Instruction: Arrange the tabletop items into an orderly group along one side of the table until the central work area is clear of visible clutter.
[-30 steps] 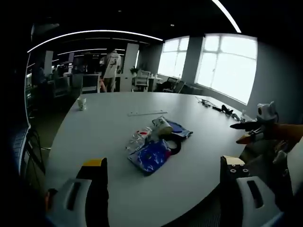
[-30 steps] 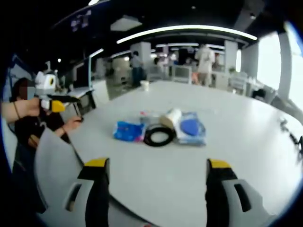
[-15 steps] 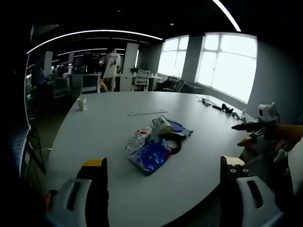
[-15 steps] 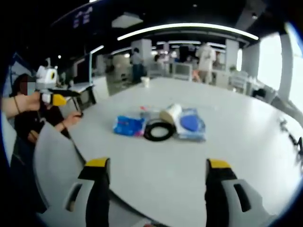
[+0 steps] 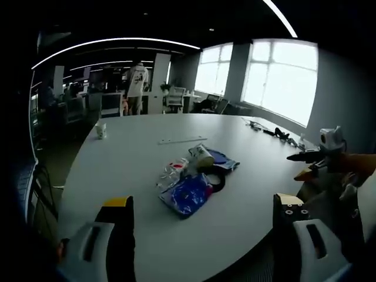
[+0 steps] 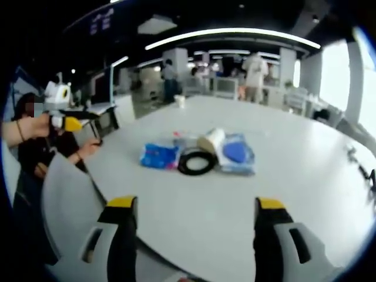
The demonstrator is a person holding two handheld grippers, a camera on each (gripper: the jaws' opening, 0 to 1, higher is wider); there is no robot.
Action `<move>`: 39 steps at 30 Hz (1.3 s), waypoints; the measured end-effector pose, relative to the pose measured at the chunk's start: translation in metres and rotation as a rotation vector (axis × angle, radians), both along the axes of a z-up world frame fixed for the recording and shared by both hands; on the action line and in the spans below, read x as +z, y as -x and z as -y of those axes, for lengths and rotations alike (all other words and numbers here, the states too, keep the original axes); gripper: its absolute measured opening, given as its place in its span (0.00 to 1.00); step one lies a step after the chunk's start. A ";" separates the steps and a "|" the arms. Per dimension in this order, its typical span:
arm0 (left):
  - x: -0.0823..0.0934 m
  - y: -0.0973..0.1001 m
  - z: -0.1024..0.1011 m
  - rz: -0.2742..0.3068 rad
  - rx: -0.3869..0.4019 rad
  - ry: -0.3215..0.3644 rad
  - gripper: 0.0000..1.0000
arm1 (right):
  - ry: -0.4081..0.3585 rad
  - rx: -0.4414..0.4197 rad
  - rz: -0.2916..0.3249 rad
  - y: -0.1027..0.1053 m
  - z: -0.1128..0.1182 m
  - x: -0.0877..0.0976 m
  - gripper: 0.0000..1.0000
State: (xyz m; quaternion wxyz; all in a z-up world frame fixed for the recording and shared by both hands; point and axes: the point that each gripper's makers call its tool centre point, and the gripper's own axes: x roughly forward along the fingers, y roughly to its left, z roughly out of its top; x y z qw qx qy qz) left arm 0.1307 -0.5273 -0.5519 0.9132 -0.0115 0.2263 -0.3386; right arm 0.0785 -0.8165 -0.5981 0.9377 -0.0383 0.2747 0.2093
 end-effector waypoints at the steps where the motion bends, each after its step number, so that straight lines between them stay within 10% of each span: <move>1: 0.000 0.000 0.000 0.000 0.001 0.004 0.99 | 0.002 0.004 -0.002 0.000 -0.001 0.000 0.79; 39: -0.007 -0.007 -0.002 -0.024 -0.012 -0.007 0.97 | 0.009 0.038 -0.040 0.002 -0.013 -0.008 0.77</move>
